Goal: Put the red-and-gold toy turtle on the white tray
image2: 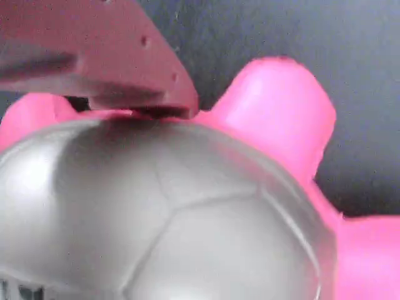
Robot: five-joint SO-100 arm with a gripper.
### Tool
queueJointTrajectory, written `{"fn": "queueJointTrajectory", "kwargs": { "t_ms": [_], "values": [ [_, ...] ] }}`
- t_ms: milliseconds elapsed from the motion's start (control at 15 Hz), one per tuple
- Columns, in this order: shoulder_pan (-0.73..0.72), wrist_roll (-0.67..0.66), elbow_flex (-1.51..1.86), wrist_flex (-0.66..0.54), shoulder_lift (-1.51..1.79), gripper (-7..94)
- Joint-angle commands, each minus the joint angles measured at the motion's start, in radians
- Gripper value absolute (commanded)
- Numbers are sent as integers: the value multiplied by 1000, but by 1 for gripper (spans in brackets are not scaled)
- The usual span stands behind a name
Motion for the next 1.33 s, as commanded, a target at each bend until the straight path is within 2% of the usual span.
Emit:
{"fn": "queueJointTrajectory", "kwargs": {
  "t_ms": [0,200,267,533,933,1133,1267],
  "values": [
    [20,5,-41,-5,34,29],
    [37,8,-46,-9,41,4],
    [41,12,-43,-9,46,0],
    [51,-12,41,-26,129,0],
    [37,-78,275,-14,588,0],
    [8,-63,282,29,657,0],
    [-12,-67,348,9,683,0]
  ]
}}
